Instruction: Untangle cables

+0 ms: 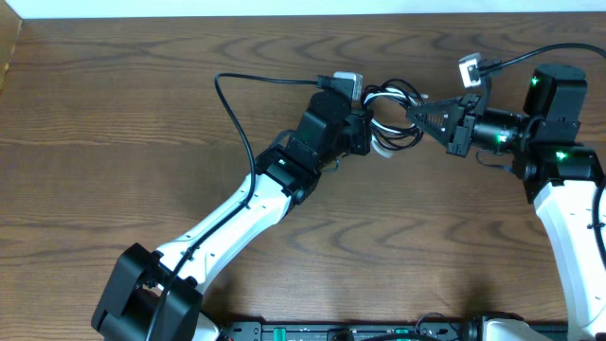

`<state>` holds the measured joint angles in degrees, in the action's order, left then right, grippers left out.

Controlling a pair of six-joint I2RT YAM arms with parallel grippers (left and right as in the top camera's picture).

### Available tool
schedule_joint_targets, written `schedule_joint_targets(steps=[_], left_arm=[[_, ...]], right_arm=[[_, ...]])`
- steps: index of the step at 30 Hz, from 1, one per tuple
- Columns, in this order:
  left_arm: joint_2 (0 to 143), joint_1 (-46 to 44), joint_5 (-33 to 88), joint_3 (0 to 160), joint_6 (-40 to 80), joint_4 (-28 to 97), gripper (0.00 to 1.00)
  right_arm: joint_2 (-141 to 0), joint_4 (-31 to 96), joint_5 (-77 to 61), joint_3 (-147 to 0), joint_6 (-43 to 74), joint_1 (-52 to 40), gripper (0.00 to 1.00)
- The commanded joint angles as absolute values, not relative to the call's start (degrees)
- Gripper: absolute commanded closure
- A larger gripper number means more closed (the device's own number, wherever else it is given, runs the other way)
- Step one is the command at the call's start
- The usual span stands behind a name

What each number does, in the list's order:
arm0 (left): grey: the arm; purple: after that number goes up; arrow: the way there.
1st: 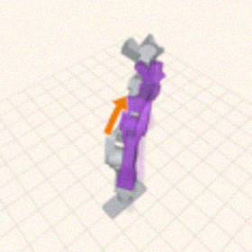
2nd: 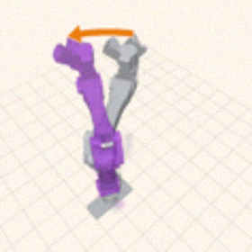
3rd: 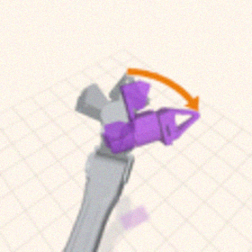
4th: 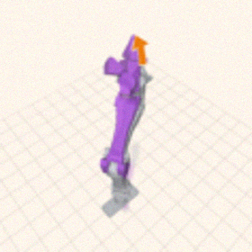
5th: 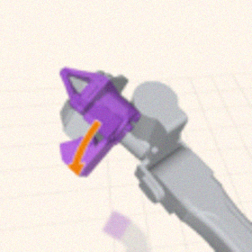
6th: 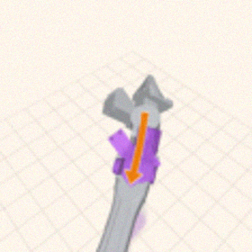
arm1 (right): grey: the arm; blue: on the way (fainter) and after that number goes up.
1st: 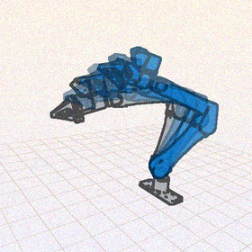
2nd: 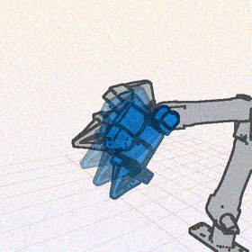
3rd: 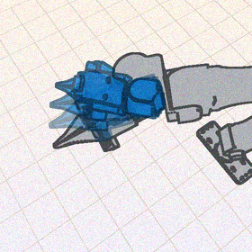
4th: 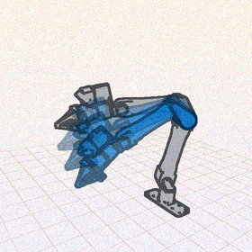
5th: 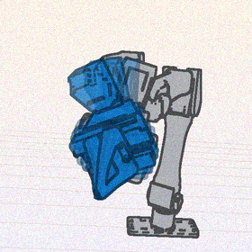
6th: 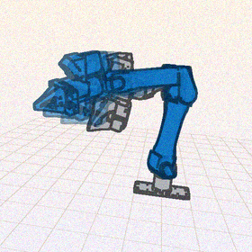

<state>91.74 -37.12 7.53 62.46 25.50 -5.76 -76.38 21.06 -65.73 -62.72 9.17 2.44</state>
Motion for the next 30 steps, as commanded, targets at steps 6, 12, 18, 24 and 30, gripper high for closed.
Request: schedule_joint_targets(steps=[6, 12, 18, 24, 30], left_arm=[[91.7, -34.6, 7.5, 63.0, 25.1, 1.1, 0.92], [91.5, -34.4, 7.7, 63.0, 25.2, 2.6, 0.92], [88.8, -34.5, 11.4, 63.0, 25.2, -0.5, 0.92], [86.6, -34.6, 11.6, 63.0, 25.5, -0.5, 0.92], [84.4, -34.9, 15.3, 63.0, 28.1, -4.5, 0.92]], right_arm=[[-75.2, 26.0, -54.5, -62.8, 9.4, 4.4, 0.99], [-75.2, 30.0, -40.4, -62.8, 10.8, 4.4, 0.99], [-75.2, 33.3, -34.4, -62.8, 11.1, 4.3, 0.99], [-75.3, 33.7, -33.0, -62.8, 11.1, 4.0, 0.99], [-76.6, 33.9, -30.0, -62.4, 11.6, 1.6, 0.99]])
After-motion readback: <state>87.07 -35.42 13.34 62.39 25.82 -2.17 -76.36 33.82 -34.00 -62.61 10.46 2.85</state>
